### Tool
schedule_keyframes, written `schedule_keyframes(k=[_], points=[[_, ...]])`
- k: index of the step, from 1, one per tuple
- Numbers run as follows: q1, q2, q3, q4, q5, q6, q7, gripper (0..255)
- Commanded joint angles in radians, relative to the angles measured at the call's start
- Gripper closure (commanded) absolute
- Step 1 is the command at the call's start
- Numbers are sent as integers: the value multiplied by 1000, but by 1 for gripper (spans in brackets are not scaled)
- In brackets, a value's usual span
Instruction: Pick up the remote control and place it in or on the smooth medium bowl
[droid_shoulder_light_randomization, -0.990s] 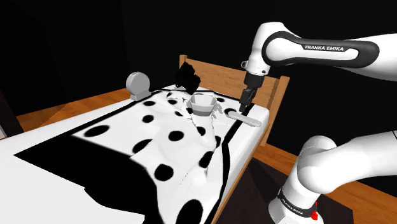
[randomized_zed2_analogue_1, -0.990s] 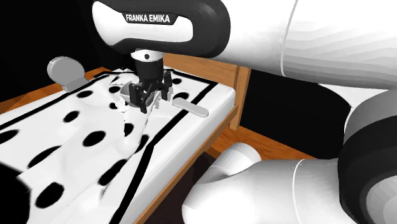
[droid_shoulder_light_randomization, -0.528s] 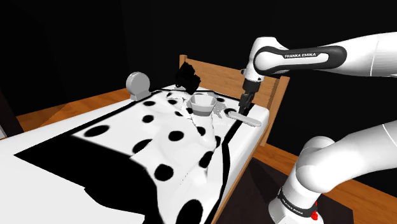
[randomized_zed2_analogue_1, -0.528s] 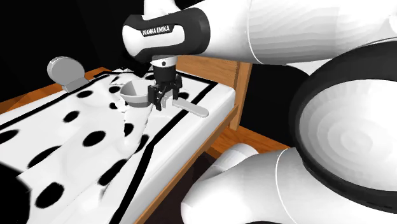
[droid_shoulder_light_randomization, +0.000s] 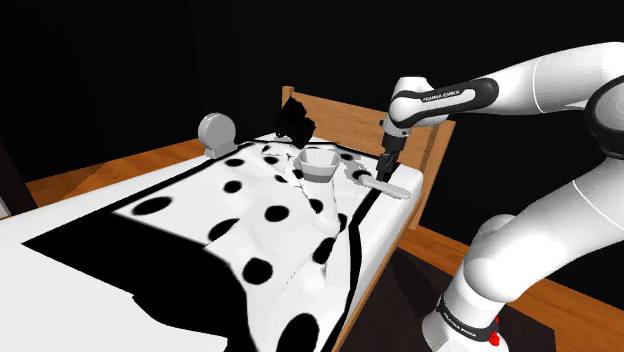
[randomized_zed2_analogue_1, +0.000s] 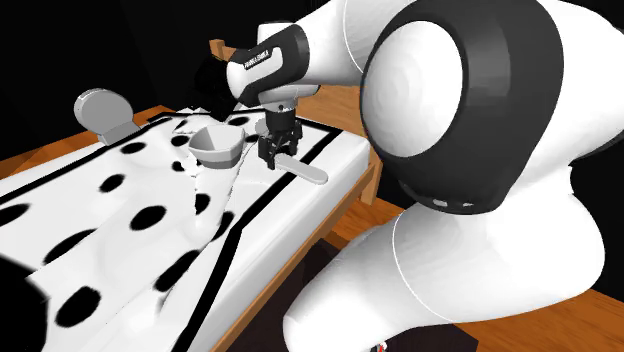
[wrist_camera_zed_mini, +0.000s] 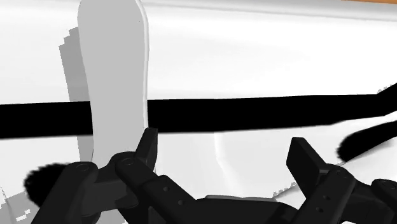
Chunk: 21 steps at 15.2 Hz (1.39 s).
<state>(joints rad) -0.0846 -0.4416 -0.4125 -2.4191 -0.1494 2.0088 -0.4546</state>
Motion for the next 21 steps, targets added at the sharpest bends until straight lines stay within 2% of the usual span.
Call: schedule_keyframes(k=[1, 7, 15, 21], points=[[-4, 62, -39, 31, 4, 32, -43, 0], [-6, 273, -146, 130, 70, 131, -182, 0], [-3, 332, -158, 76, 102, 237, -208, 0], [-3, 332, -158, 76, 102, 237, -208, 0]])
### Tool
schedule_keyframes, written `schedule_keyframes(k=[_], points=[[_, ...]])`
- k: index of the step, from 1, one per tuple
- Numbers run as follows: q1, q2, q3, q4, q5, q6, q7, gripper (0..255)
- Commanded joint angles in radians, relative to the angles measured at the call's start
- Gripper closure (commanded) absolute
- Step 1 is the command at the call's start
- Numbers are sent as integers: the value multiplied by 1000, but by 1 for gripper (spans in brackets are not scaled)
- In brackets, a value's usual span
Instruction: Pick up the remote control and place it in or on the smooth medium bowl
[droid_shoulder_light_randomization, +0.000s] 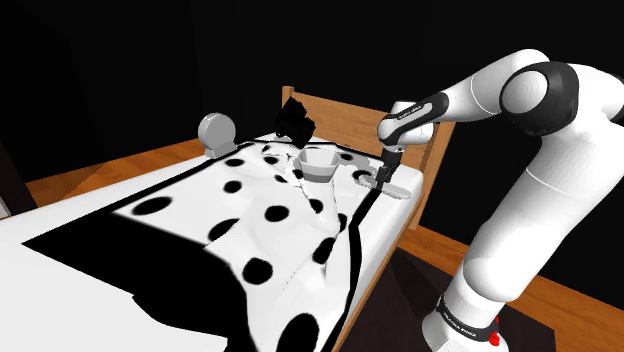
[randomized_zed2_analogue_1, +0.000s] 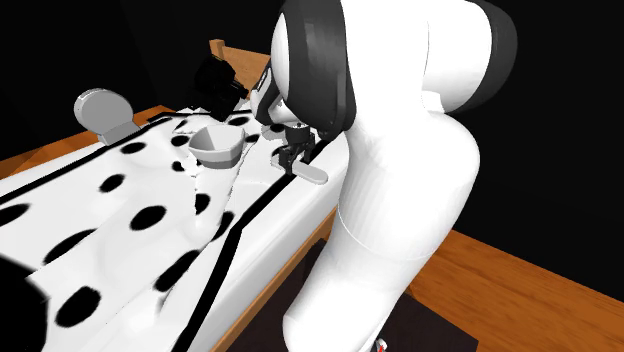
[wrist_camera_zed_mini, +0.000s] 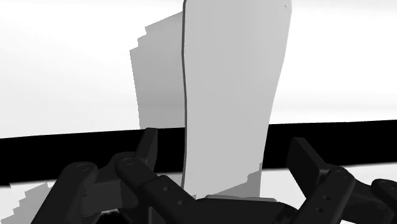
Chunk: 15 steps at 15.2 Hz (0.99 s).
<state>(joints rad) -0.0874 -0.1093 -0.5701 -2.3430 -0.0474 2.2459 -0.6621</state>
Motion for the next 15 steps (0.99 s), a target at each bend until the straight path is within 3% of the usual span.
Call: schedule_keyframes(k=[1, 2, 3, 12, 15], points=[[0, 0, 0, 0, 0, 0, 0, 0], [0, 0, 0, 0, 0, 0, 0, 0], [0, 0, 0, 0, 0, 0, 0, 255], [0, 0, 0, 0, 0, 0, 0, 255], [-1, -26, 5, 20, -15, -42, 12, 255]])
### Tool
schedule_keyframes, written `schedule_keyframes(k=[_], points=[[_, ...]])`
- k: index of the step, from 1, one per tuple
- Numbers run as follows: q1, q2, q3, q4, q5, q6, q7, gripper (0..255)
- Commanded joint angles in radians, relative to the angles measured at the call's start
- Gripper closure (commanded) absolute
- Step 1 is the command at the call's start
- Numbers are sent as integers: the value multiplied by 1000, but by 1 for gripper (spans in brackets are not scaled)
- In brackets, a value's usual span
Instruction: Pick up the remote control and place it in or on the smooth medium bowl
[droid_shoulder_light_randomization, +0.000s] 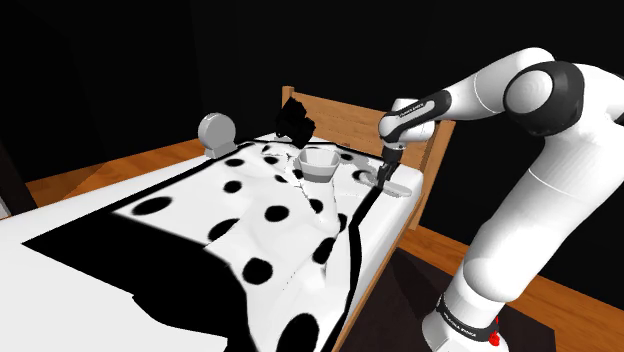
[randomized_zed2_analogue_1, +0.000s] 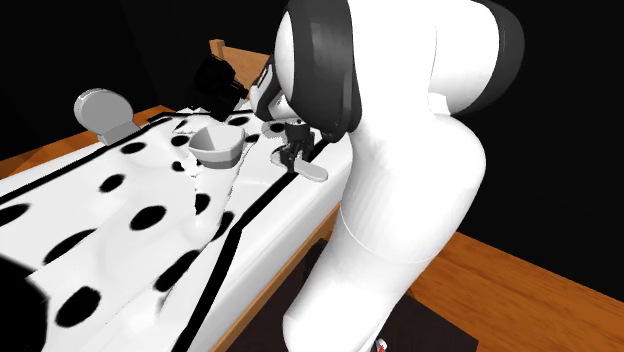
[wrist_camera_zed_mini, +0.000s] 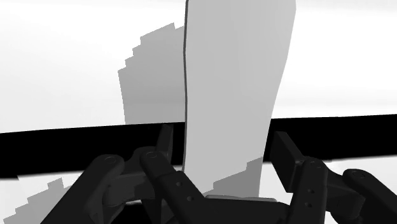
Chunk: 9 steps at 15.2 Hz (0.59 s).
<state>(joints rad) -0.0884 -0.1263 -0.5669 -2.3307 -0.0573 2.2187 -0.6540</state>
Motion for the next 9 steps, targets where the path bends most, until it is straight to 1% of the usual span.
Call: schedule_keyframes(k=[1, 9], points=[[-1, -17, 3, 15, -9, -29, 8, 255], [-3, -71, 18, 78, -35, -141, 30, 255]])
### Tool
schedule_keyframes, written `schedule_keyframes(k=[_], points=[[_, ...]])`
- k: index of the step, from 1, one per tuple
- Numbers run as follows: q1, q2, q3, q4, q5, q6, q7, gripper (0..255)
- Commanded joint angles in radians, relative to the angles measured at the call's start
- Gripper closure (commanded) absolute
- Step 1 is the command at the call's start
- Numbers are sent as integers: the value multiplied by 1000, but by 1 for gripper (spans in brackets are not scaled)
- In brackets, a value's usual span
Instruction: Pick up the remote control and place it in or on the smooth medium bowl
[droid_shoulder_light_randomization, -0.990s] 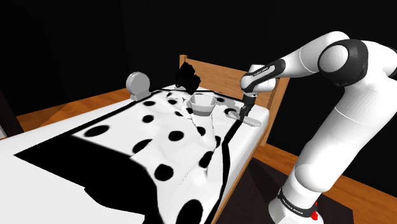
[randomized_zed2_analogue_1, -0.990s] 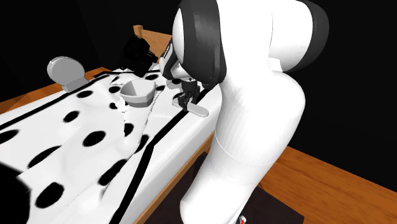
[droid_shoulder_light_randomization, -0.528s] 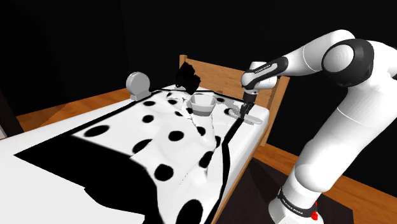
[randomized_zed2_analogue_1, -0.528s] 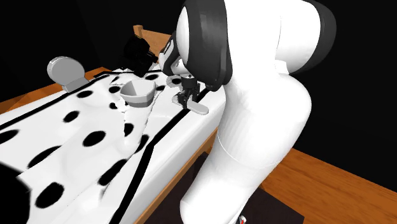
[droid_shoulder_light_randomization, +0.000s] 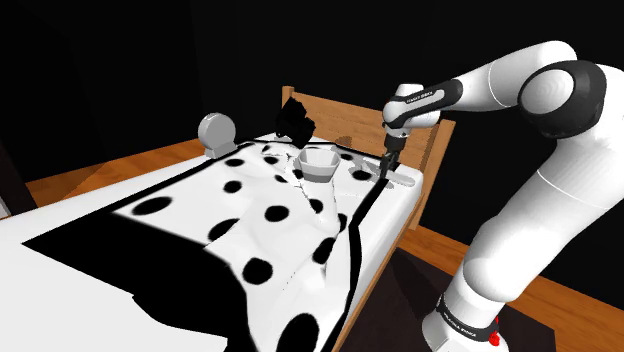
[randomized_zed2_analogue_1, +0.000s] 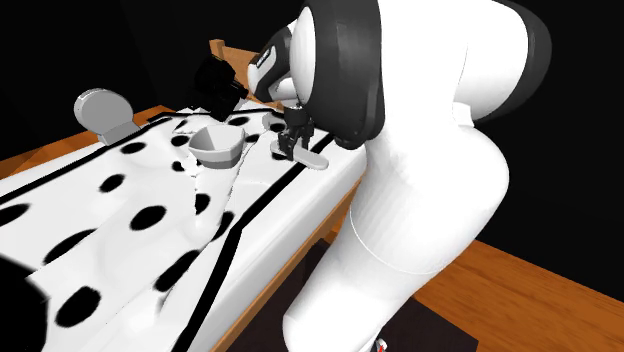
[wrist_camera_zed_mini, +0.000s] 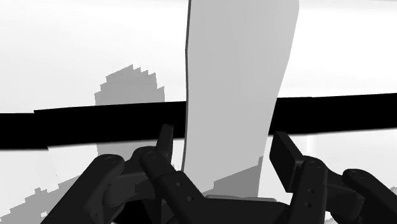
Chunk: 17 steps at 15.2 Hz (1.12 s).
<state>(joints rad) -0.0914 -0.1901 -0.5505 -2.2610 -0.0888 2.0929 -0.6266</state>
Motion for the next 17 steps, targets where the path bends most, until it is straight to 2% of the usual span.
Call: schedule_keyframes(k=[1, 17], points=[[-1, -13, 4, 18, -5, -29, 5, 255], [2, -66, 30, 188, -19, -248, 24, 255]])
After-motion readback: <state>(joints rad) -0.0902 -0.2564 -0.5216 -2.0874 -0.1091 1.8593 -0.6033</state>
